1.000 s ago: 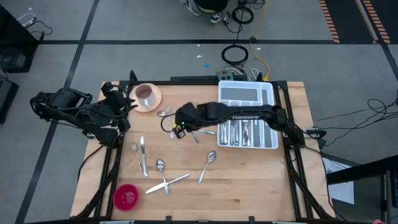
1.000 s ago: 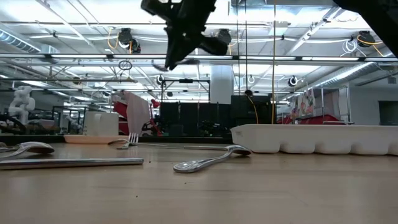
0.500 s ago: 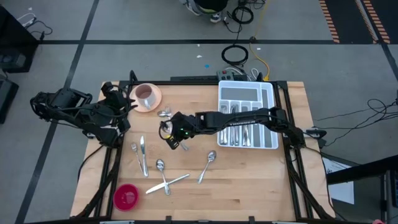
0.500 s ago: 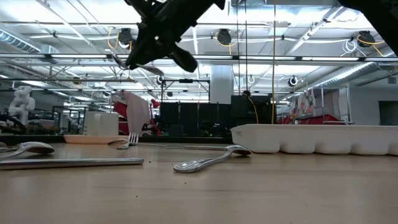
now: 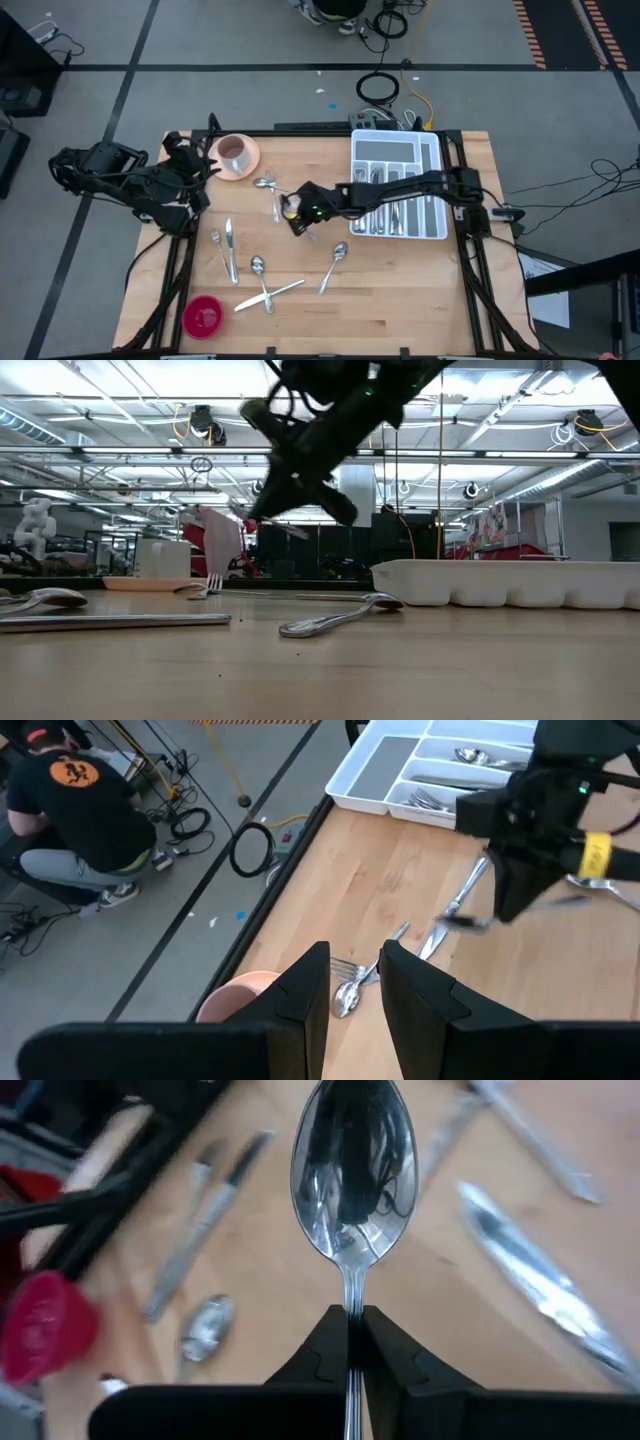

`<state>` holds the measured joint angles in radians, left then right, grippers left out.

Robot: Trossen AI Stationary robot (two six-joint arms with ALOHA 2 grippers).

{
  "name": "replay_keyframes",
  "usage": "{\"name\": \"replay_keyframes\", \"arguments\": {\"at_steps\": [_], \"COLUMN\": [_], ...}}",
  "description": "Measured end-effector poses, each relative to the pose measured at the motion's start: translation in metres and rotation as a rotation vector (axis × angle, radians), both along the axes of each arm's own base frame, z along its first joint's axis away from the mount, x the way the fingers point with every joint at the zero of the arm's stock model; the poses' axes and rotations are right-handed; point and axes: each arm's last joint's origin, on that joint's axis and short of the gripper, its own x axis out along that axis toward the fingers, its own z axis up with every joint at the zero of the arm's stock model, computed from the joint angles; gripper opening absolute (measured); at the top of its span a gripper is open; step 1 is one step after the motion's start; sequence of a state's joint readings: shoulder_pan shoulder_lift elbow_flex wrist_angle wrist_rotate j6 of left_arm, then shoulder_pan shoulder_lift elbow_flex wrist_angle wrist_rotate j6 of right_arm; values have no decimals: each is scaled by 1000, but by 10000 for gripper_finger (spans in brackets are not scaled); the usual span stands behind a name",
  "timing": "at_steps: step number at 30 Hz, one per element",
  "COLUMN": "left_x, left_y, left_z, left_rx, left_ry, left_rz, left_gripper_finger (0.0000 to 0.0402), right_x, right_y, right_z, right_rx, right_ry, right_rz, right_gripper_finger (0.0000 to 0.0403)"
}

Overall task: Sort silverware
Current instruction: Put the silver spoon into the white silverware tray

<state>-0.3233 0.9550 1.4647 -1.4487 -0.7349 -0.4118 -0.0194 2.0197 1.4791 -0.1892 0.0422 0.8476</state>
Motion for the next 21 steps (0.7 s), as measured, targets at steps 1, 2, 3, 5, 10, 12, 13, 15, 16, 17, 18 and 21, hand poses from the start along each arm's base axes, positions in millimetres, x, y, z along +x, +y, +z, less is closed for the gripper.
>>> {"name": "replay_keyframes", "arguments": {"at_steps": [1,2,3,5,10,12,13,15,16,17,18,21], "left_x": [0,0,0,0,0,0,0,0,0,0,0,0], "left_y": [0,0,0,0,0,0,0,1,1,1,1,1], "left_z": [0,0,0,0,0,0,0,1,1,1,1,1], "left_rx": [2,3,3,3,9,12,13,23,24,26,29,38], "left_ry": [-1,-1,-1,-1,-4,-4,-6,-9,-10,-10,-11,-18], "left_rz": [2,2,2,3,8,10,11,18,19,21,23,32], "left_gripper_finger": [96,96,96,96,96,96,96,96,96,96,96,96], "right_x": [-6,-12,-20,-34,-79,-101,-111,-130,-140,-148,-156,-175], "right_y": [-1,-4,-5,-8,-15,-16,-17,-17,-16,-16,-16,-15], "right_z": [-3,-1,0,4,10,9,10,8,6,4,3,4], "right_rx": [-4,-9,-10,-13,-17,-15,-9,4,10,10,15,19], "right_ry": [16,19,24,26,33,42,35,30,38,44,48,65], "right_rz": [-13,-32,-52,-102,-223,-273,-299,-342,-362,-381,-396,-438], "right_gripper_finger": [0,0,0,0,0,0,0,0,0,0,0,0]}}
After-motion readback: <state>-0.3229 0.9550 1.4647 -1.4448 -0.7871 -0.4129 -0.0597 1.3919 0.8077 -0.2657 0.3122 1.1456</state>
